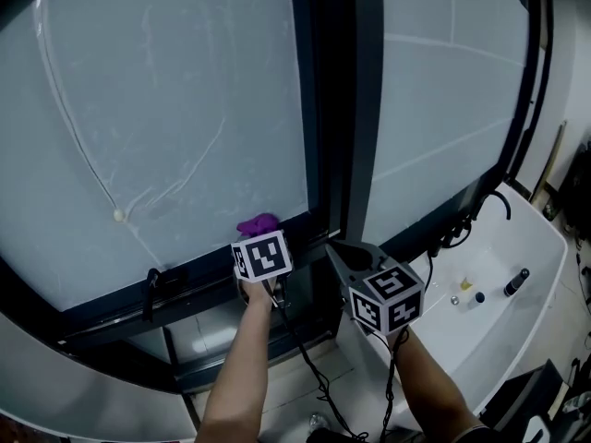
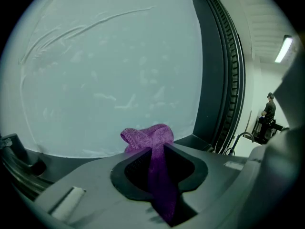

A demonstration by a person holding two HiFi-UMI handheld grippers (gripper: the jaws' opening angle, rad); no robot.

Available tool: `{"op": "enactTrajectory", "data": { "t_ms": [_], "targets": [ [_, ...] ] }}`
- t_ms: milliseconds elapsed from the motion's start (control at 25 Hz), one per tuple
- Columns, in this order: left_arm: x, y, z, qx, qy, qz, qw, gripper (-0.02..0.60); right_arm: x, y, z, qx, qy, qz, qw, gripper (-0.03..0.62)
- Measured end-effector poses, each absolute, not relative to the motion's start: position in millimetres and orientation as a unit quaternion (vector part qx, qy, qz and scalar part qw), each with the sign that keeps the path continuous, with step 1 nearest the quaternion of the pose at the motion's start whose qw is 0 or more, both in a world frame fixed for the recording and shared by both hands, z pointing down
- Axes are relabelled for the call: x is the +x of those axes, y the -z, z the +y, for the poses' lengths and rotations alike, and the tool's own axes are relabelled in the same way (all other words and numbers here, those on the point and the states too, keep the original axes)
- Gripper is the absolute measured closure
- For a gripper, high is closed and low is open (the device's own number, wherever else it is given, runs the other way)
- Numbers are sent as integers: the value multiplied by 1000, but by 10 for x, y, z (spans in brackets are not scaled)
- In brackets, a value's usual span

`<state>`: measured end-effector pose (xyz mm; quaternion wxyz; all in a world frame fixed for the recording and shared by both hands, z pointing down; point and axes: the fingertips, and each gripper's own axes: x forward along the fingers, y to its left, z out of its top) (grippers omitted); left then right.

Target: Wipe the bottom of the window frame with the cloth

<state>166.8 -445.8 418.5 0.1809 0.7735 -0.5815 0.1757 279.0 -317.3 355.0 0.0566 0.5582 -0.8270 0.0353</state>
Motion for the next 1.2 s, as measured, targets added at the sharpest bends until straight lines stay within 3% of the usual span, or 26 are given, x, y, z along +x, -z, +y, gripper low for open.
{"op": "enactTrajectory", "data": {
  "t_ms": [1200],
  "targets": [
    [2770, -4152, -4610, 801, -157, -546, 190, 495, 3803, -3479, -2939, 629, -31, -774, 65, 580]
  ]
}}
